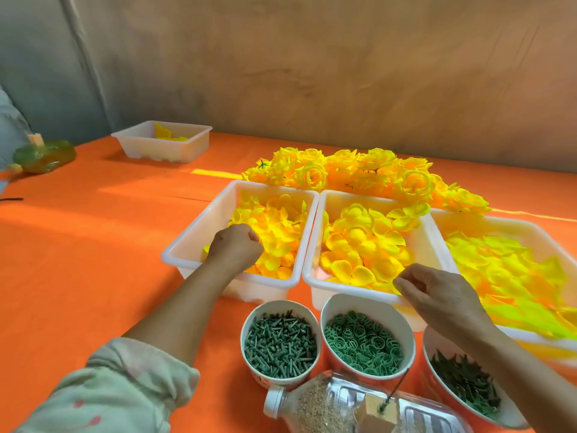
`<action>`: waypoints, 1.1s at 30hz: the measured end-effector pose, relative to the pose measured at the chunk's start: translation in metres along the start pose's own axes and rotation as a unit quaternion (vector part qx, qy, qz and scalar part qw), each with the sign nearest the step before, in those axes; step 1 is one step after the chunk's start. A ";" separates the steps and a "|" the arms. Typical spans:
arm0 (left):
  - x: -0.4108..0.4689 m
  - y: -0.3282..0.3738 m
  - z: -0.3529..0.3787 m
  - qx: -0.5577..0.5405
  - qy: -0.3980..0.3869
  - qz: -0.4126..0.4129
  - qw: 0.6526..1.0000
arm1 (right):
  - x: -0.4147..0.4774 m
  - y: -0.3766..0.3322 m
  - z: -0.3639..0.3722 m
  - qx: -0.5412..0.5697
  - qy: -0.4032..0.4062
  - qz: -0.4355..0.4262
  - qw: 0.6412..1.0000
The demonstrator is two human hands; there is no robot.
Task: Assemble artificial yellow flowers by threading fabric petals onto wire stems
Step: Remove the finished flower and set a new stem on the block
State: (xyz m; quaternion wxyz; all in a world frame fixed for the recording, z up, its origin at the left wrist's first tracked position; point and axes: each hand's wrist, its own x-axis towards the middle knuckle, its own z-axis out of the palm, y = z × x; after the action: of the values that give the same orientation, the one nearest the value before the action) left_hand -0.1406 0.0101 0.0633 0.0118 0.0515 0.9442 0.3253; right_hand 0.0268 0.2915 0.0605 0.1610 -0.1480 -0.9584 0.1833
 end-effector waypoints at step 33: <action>-0.001 -0.004 0.023 0.099 0.050 0.020 0.994 | -0.004 -0.139 0.013 -0.003 -0.301 -0.364 0.881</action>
State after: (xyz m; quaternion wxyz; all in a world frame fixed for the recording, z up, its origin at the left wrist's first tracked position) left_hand -0.1383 0.0206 0.0425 -0.0470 0.0548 0.9700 0.2323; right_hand -0.0052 0.1623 0.1033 -0.0804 0.2730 -0.9476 0.1449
